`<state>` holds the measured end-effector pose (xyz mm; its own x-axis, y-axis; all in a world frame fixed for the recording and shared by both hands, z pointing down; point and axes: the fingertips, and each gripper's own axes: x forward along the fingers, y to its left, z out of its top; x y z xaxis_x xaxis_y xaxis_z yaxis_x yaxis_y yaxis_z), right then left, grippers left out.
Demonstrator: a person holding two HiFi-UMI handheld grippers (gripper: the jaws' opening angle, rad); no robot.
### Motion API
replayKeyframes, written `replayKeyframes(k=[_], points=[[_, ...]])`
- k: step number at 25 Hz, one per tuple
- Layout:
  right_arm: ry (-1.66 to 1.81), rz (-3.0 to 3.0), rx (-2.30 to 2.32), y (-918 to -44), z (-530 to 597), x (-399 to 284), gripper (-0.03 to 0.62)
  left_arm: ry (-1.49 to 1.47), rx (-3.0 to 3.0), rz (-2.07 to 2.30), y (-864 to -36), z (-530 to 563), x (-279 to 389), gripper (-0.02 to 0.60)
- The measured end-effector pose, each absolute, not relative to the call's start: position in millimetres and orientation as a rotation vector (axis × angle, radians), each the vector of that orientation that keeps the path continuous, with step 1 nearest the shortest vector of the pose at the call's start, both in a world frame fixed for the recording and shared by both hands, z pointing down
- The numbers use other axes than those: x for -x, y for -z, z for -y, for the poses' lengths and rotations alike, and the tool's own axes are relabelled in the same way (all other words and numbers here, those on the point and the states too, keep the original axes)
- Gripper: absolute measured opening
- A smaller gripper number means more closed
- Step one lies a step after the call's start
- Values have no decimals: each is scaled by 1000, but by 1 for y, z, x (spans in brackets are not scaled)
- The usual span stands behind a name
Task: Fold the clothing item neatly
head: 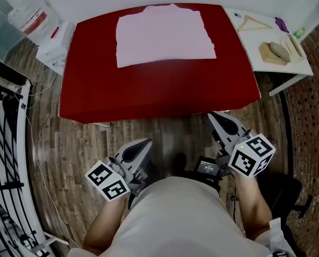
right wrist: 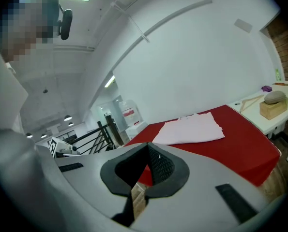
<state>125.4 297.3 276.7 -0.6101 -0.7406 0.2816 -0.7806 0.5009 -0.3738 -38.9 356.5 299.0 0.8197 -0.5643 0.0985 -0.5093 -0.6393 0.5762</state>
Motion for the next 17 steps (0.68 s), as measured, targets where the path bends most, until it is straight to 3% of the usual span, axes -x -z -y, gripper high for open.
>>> replayKeyframes(k=[17], points=[[-685, 2622, -1430, -266, -284, -81, 12, 107, -2417, 727, -296, -348, 96, 6]])
